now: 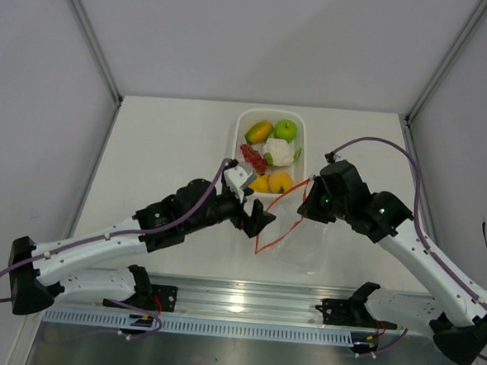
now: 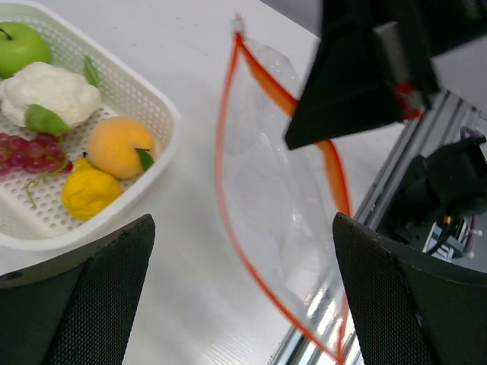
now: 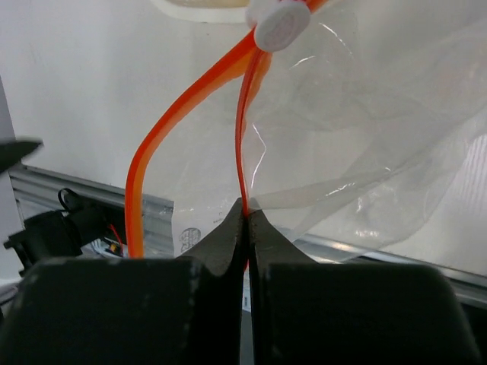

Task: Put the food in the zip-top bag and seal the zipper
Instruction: Pick up the zipper food storage bag at the center of the board, then pick up the fake vegetable from the bin.

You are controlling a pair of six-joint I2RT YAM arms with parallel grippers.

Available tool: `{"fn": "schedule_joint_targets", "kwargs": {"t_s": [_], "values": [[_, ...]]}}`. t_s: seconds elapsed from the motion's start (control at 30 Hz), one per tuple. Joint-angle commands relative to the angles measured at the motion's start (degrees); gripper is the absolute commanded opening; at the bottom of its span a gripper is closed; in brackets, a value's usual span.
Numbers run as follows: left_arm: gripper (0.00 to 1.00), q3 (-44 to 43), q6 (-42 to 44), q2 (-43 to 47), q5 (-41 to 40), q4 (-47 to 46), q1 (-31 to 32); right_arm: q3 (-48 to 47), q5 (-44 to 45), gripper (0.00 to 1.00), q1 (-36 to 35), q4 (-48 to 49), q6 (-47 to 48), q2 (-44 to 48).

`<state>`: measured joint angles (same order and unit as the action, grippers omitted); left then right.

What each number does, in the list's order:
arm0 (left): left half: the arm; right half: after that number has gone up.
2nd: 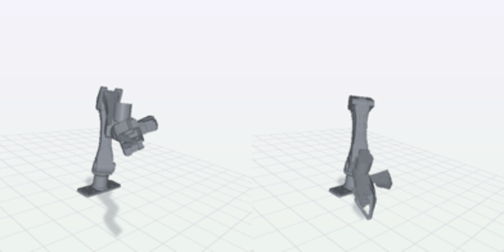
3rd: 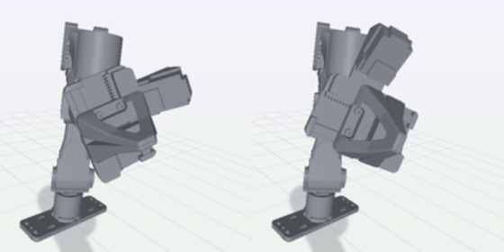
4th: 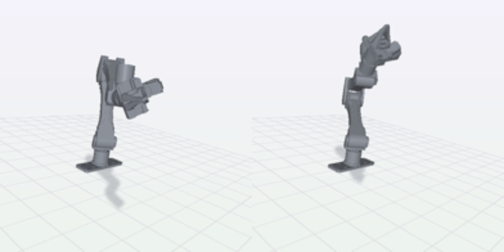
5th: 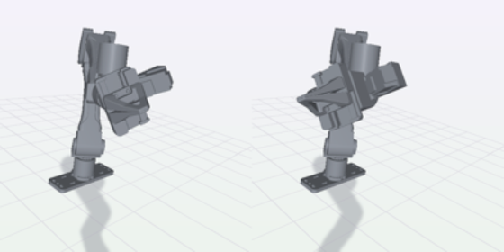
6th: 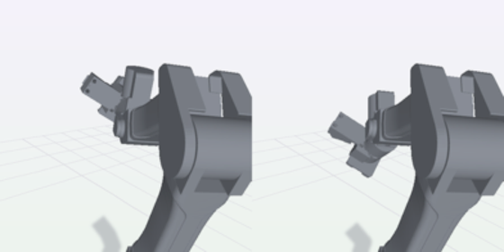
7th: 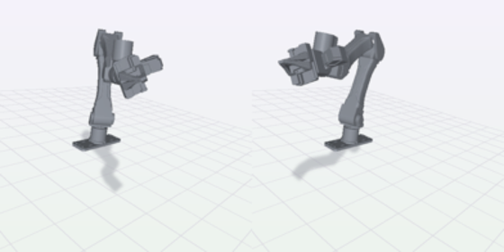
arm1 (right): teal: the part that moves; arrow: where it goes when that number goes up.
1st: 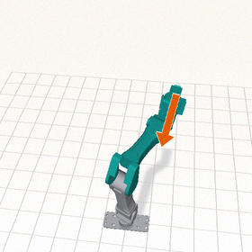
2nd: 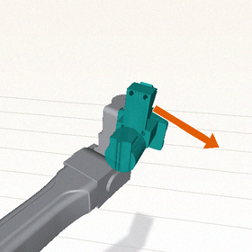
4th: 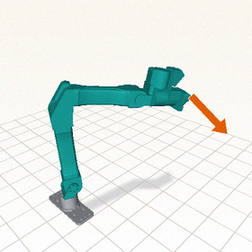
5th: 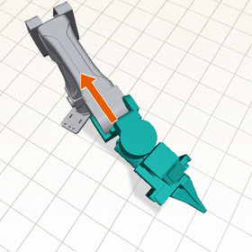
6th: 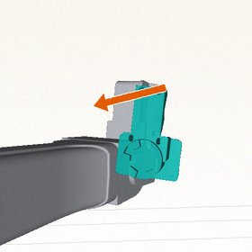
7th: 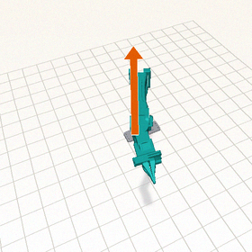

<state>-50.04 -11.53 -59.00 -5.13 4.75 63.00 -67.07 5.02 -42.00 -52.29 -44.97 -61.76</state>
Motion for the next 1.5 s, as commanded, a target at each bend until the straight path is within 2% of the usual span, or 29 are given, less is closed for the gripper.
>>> {"fn": "schedule_joint_targets", "kwargs": {"t_s": [0.0,0.23,0.47,0.6,0.73,0.8,0.87,1.0,1.17,1.27,1.47], "values": [[1.0,-4.18,-3.94,-0.31,4.33,3.33,-4.29,-2.54,-0.54,0.0,0.51,-0.35,9.1,3.3],[1.0,-10.5,-5.69,-6.37,7.85,4.39,-5.78,-3.07,1.66,0.0,3.67,-3.6,10.7,5.33],[1.0,-17.1,-9.47,-13.22,10.65,2.63,-12.53,-8.07,13.7,0.0,10.17,-8.35,11.21,2.61],[1.0,-22.64,-10.88,-20.15,16.27,2.63,-17.73,-9.83,10.91,0.0,19.11,-6.07,16.13,-0.02],[0.99,-30.53,-12.72,-29.31,21.81,5.0,-23.17,-11.24,5.72,0.0,23.98,-4.22,19.56,-3.45],[0.92,-31.69,-13.34,-34.22,23.05,4.13,-24.33,-11.77,5.53,0.0,24.51,-3.44,20.71,-4.68],[0.85,-34.06,-13.78,-37.13,22.53,3.86,-25.38,-12.12,5.18,0.0,25.12,-3.08,21.24,-6.35],[0.79,-38.9,-19.56,-43.99,21.56,5.26,-27.67,-11.86,4.56,0.0,25.47,-1.76,21.94,-8.47],[0.87,-41.36,-27.39,-48.22,11.66,6.23,-28.2,-10.45,5.62,0.0,26.52,0.08,22.82,-7.85],[0.91,-45.83,-31.69,-51.64,7.95,12.11,-28.46,-10.28,5.44,0.0,27.75,-0.18,23.52,-7.59],[0.92,-46.29,-40.66,-55.51,7.76,11.16,-29.25,-9.4,4.3,0.0,30.22,0.52,24.75,-5.31]]}}
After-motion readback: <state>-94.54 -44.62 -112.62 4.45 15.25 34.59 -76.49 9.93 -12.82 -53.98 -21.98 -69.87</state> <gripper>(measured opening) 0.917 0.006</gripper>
